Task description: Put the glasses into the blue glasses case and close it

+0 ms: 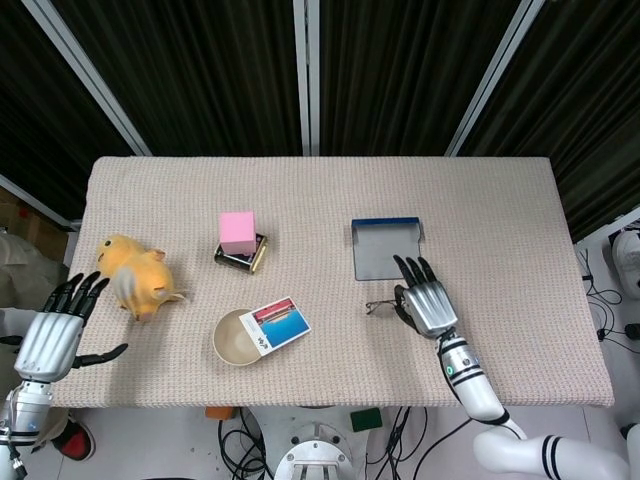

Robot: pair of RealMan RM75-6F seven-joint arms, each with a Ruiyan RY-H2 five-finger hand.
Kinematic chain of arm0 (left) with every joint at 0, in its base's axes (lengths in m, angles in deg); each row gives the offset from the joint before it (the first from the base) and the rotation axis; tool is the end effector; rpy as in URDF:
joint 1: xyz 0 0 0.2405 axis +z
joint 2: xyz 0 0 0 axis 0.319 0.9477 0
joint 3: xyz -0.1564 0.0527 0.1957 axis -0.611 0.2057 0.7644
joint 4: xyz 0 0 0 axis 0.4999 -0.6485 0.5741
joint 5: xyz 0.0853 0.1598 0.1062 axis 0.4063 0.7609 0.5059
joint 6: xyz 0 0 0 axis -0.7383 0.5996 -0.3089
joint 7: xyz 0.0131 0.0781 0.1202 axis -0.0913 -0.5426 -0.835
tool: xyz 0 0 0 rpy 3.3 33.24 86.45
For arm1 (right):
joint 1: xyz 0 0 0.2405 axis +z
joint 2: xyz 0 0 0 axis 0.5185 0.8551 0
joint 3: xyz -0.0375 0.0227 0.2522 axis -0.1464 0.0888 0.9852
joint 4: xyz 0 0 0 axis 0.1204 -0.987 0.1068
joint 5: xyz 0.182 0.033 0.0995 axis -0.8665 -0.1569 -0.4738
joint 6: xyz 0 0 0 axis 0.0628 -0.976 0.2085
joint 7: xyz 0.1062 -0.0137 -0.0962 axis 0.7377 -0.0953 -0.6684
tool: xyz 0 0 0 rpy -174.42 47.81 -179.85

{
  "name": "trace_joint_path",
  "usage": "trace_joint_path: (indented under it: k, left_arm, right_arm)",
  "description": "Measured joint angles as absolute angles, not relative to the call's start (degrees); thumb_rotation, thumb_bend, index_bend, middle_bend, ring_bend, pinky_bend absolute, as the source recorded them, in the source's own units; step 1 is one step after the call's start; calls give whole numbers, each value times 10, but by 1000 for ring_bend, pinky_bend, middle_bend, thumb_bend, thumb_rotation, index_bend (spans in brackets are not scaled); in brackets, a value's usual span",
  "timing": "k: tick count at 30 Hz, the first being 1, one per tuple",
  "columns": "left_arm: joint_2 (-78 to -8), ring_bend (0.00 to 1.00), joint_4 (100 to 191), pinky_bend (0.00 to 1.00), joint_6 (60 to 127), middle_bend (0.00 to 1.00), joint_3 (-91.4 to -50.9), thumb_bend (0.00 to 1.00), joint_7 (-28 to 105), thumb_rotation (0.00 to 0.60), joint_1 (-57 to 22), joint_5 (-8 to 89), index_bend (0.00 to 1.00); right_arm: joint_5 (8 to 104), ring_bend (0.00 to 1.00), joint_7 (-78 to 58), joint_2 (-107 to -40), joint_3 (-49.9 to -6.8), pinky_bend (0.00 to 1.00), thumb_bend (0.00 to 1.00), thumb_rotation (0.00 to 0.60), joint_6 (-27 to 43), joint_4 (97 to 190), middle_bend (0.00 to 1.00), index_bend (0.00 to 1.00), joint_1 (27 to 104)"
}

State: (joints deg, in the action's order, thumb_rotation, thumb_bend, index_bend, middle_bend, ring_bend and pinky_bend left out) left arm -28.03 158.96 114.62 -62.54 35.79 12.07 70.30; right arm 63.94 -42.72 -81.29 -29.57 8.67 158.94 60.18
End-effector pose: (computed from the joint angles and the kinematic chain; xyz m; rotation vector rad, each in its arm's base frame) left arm -0.3135 0.1788 0.1339 -1.5337 -0.8072 -0.8665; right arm -0.1793 -0.2855 -0.0172 1.7896 -0.8623 0.8590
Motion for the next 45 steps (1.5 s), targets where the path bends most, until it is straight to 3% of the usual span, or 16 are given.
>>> trace_joint_path:
  k: [5, 16, 33, 36, 40, 45]
  left_arm:
    - [-277, 14, 1587, 130, 1147, 30, -628, 66, 364, 365, 122, 698, 80]
    - [-273, 15, 1580, 130, 1133, 30, -630, 65, 368, 365, 118, 687, 80]
    - [-270, 15, 1589, 130, 1126, 30, -630, 66, 357, 365, 114, 686, 80]
    - [-273, 15, 1586, 130, 1125, 30, -630, 66, 358, 365, 113, 687, 80]
    - [-274, 14, 1584, 130, 1126, 29, -631, 66, 360, 364, 112, 687, 79]
    - [-273, 15, 1585, 130, 1126, 29, -631, 66, 360, 369, 112, 686, 80]
  right_arm:
    - [615, 0, -421, -829, -250, 0, 948, 600, 102, 1540, 0, 658, 636]
    - [531, 0, -379, -902, -179, 0, 944, 600, 199, 1335, 0, 668, 743]
    - [548, 0, -302, -962, -197, 0, 929, 600, 269, 1179, 0, 674, 817]
    - [559, 0, -293, -967, -205, 0, 925, 600, 266, 1165, 0, 630, 818]
    - [570, 0, -281, -971, -212, 0, 914, 600, 260, 1151, 0, 499, 819]
    - [576, 0, -279, -971, -218, 0, 835, 600, 255, 1147, 0, 365, 818]
